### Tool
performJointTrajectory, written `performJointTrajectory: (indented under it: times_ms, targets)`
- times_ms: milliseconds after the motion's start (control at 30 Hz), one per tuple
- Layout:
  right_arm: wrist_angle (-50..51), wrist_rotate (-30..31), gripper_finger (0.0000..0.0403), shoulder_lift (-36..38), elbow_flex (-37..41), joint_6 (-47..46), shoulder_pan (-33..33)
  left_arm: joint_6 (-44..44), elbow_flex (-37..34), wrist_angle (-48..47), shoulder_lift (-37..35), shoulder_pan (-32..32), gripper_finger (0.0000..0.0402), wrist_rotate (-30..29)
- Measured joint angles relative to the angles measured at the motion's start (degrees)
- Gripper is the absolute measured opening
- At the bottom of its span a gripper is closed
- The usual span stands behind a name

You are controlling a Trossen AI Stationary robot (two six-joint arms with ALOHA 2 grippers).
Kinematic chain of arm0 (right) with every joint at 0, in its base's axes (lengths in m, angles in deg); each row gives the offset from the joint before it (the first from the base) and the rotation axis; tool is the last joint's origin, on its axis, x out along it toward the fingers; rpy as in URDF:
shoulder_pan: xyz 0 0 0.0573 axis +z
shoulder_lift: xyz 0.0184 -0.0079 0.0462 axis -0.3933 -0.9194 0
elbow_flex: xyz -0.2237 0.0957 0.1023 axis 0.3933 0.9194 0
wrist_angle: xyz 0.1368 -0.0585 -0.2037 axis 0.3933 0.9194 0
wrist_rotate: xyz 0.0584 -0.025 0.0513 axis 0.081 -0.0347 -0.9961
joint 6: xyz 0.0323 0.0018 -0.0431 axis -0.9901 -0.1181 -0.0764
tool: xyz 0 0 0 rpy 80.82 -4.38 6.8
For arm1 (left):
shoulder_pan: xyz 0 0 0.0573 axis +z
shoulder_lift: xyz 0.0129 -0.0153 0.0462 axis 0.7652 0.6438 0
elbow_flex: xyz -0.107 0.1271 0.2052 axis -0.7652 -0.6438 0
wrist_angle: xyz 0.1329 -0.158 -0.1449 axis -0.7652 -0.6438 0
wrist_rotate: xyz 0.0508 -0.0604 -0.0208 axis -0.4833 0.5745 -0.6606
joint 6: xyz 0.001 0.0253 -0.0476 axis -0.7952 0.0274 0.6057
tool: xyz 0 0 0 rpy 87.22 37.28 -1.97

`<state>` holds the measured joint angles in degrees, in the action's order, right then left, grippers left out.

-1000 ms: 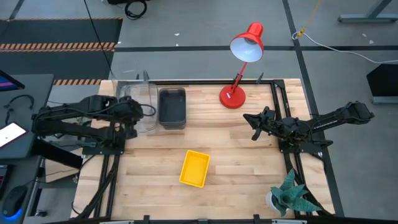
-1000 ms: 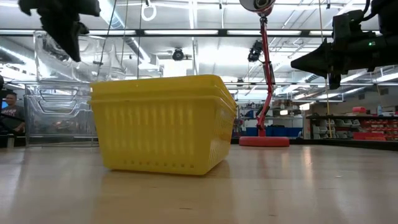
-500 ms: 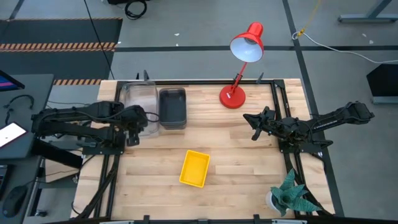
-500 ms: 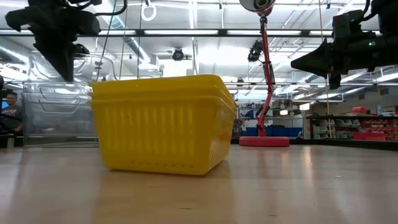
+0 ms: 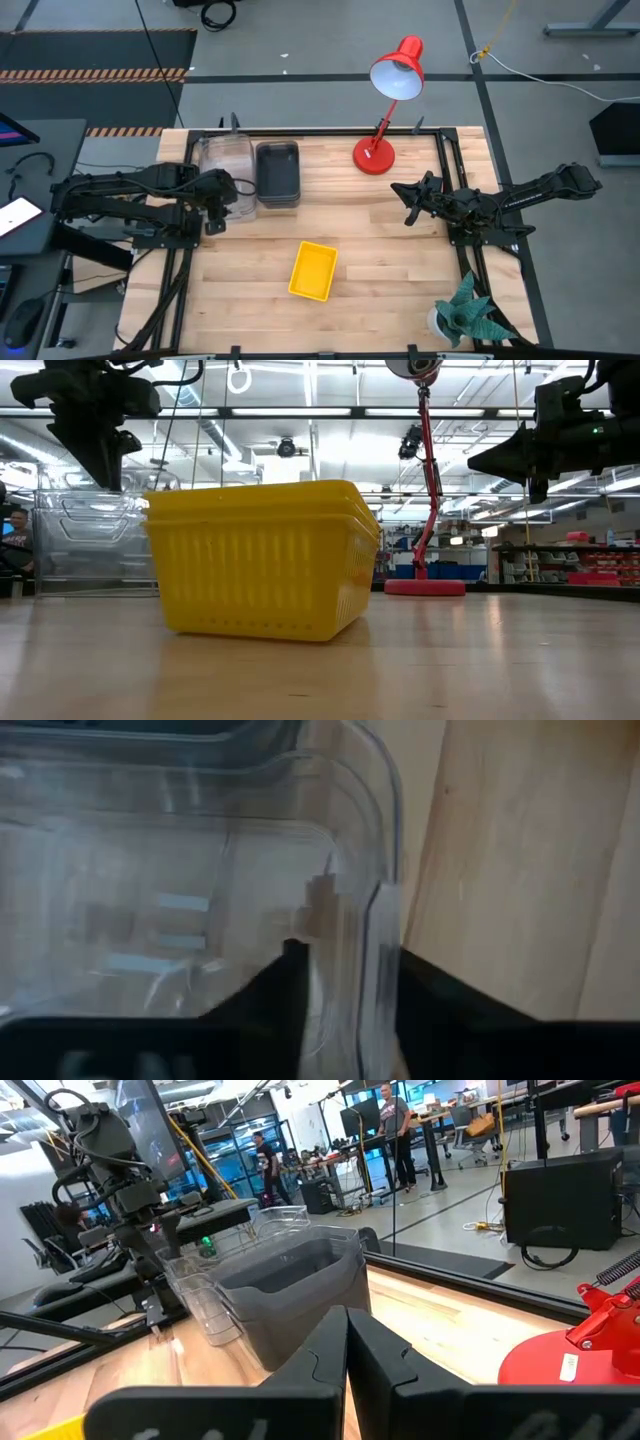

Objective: Stack baskets by color
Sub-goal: Stack the right transparent bin on top of the left transparent bin, then move the stacked yellow bins to the top of the table

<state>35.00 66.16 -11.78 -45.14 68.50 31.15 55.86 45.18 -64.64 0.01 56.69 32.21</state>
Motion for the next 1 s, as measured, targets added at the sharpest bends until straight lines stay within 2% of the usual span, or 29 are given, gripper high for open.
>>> performJointTrajectory:
  times_ms: [167,300,500,800,1000]
  targets:
    - [0.0,0.0,0.0013,0.0,0.0,0.0,0.0,3.4,1.1,-0.2,0.0,0.0,0.0221,-2.2]
    - [0.0,0.0,0.0013,0.0,0.0,0.0,0.0,5.7,5.0,1.9,-0.1,-0.4,0.0251,-5.5]
    - [0.0,0.0,0.0013,0.0,0.0,0.0,0.0,3.6,4.5,15.6,1.8,-6.6,0.0238,-6.5]
    - [0.0,0.0,0.0013,0.0,0.0,0.0,0.0,5.8,4.0,30.1,14.9,-20.7,0.0204,-4.6]
    - [0.0,0.0,0.0013,0.0,0.0,0.0,0.0,8.2,4.0,37.6,22.5,-27.4,0.0184,-4.7]
